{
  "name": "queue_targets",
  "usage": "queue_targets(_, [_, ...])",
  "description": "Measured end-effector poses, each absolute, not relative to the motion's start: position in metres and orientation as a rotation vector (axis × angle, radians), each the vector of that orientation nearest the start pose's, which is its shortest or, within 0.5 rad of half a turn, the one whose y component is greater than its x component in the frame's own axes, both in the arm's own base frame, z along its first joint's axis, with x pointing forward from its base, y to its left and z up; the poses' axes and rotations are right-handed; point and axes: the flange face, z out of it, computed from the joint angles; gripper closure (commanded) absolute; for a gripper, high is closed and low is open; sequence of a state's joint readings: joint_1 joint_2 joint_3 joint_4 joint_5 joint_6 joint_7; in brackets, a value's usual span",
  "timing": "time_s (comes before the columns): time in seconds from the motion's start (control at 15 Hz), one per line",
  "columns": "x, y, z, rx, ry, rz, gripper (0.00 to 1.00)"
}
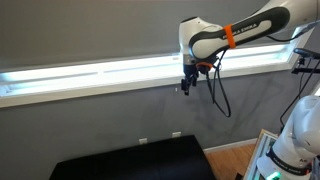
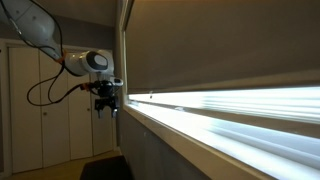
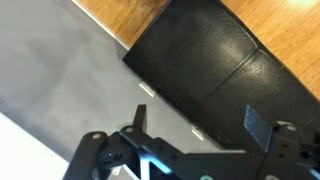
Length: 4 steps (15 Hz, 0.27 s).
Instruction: Pull down the window blind
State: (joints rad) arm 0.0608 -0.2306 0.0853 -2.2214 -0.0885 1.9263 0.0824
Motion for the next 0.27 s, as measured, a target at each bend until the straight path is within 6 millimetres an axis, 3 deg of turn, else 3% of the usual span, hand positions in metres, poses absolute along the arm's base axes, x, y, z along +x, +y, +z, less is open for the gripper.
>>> queue_targets(0.13, [0.456, 0.051, 0.496, -3.248, -0.111, 0.055, 0.0])
queue_targets(0.27, [0.455, 0.053, 0.495, -3.249, -0.116, 0.057, 0.0])
